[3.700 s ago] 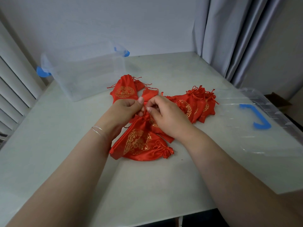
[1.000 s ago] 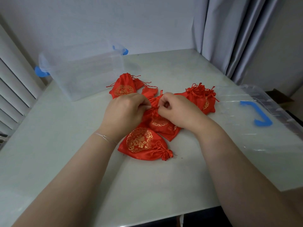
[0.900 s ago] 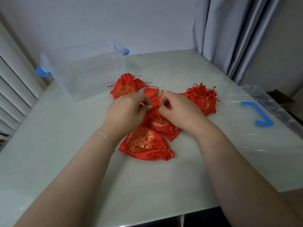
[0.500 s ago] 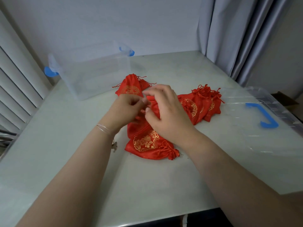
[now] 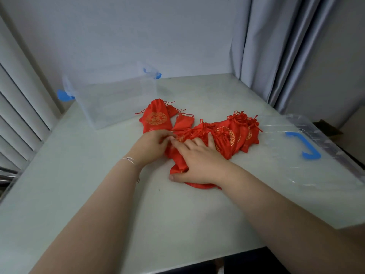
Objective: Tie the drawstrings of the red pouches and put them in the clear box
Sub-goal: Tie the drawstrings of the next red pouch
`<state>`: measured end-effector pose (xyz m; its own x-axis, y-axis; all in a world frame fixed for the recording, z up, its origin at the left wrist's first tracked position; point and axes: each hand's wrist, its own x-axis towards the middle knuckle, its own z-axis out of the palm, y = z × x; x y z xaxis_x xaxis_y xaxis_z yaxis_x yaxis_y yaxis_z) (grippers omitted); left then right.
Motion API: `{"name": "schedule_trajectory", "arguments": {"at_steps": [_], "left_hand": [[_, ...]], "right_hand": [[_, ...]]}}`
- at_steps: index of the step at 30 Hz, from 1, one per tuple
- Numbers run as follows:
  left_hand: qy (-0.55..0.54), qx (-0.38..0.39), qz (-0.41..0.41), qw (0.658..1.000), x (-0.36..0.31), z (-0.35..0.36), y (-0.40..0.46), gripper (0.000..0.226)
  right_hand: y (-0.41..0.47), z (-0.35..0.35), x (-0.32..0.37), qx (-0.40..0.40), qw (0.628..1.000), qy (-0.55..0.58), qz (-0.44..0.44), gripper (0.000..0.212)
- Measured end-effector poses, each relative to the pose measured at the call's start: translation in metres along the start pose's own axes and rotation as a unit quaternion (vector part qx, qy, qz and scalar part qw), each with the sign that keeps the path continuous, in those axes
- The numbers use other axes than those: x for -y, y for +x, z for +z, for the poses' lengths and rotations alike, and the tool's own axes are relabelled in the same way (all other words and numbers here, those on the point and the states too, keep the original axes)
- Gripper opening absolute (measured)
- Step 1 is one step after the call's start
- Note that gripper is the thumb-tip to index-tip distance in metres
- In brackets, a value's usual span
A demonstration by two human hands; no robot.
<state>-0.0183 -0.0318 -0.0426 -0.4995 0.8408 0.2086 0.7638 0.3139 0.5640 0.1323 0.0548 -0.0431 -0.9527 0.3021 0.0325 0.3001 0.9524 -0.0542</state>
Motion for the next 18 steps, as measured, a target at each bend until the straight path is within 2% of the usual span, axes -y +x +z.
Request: {"name": "schedule_trajectory", "arguments": {"at_steps": [3,7,9,11,15,18], "left_hand": [[-0.040,0.012,-0.001,0.999,-0.003,0.005,0.000,0.029],[0.068,-0.044,0.052,0.995,0.005,0.013,0.005,0.028],[0.086,-0.044,0.022,0.995,0.003,0.010,0.006,0.029],[0.098,-0.009,-0.013,0.995,0.000,0.008,0.012,0.033],[0.148,0.061,-0.035,0.986,0.000,0.005,0.039,0.038],[0.176,0.016,-0.041,0.983,-0.004,0.000,0.056,0.036]], "right_hand": [[0.001,-0.012,-0.015,0.044,0.999,0.003,0.011,0.090],[0.004,-0.017,-0.017,0.032,0.999,0.013,0.016,0.088],[0.005,-0.016,-0.018,0.033,0.999,-0.001,0.017,0.095],[0.005,-0.017,-0.020,0.051,0.998,-0.008,0.032,0.098],[0.009,-0.022,-0.023,0.068,0.995,0.025,0.063,0.079],[0.009,-0.019,-0.027,0.043,0.996,0.047,0.062,0.060]]}}
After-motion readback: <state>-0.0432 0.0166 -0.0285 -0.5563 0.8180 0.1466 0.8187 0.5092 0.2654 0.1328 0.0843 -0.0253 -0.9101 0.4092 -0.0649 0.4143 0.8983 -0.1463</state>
